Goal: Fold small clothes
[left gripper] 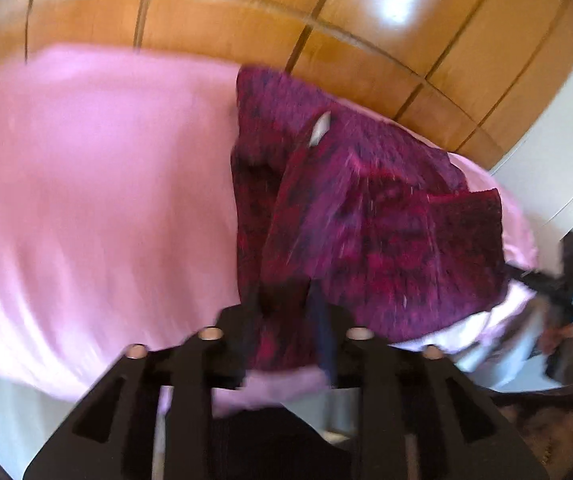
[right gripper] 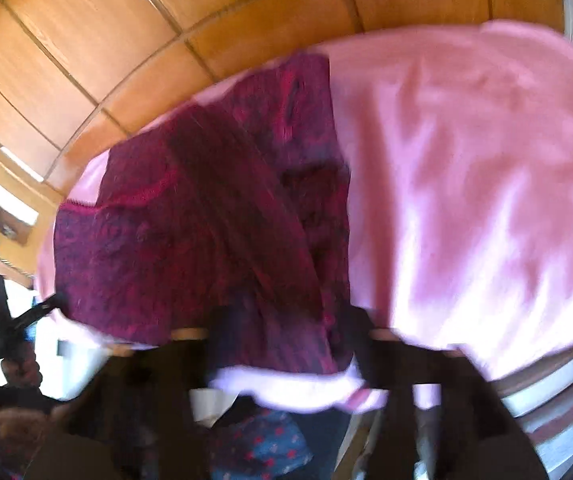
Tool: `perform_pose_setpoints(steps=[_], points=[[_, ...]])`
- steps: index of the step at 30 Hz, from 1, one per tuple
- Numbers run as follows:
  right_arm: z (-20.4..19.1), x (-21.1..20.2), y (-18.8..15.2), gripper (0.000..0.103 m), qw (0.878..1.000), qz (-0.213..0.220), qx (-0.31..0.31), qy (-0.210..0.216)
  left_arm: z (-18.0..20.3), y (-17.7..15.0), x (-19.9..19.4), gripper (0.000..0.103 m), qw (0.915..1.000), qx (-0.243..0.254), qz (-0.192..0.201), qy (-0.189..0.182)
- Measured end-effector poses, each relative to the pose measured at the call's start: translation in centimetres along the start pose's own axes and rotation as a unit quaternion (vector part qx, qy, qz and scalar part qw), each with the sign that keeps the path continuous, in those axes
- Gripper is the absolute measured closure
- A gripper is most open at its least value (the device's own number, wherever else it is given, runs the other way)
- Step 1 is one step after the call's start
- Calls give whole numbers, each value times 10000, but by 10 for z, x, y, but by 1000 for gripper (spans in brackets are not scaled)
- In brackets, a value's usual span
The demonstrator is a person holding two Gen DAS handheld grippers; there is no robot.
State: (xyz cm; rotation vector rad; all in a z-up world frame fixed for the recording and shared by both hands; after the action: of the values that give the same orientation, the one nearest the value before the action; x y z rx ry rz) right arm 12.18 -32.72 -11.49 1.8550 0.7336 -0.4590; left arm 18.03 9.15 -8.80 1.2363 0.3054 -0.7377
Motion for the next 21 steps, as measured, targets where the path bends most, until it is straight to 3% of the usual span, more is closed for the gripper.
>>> perform_pose_setpoints(steps=[1,4,8,11,16,17,21], points=[[-6,-1,6,29,9996,223,-169,-77,4,7,1,46,9996,204,154,88],[-34,4,24,22,9943,700,-781,-186,11,19,5,44,9964,714,391,215],[-61,17,23,13,9853,957,-1404,-169,21,26,22,44,9916,1167,417,375],[-71,43,14,13,9844,816,-1551,-142,22,32,40,44,9915,1174,386,414],[-60,91,-5,7,9857,377,-1552,-547,29,39,57,44,9881,1291,549,638],[-56,96,-7,2,9860,349,-1524,-581,30,40,60,44,9873,1310,562,697],[-40,101,-5,2,9907,483,-1179,-486,31,45,68,44,9863,1332,581,781]])
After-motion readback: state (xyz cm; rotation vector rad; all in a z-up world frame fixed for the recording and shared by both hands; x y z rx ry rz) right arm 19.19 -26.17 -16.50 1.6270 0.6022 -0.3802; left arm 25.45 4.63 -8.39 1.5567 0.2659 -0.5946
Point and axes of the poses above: each gripper's, at about its wrist camera, not at the fingertips, and x roughly the way its jaws point, z to its right, y to its top, the point moved 2 cm from there along x, roughly the way its jaws point, and after that the axes turned 14 degrees about z, right-handed, at the moved point
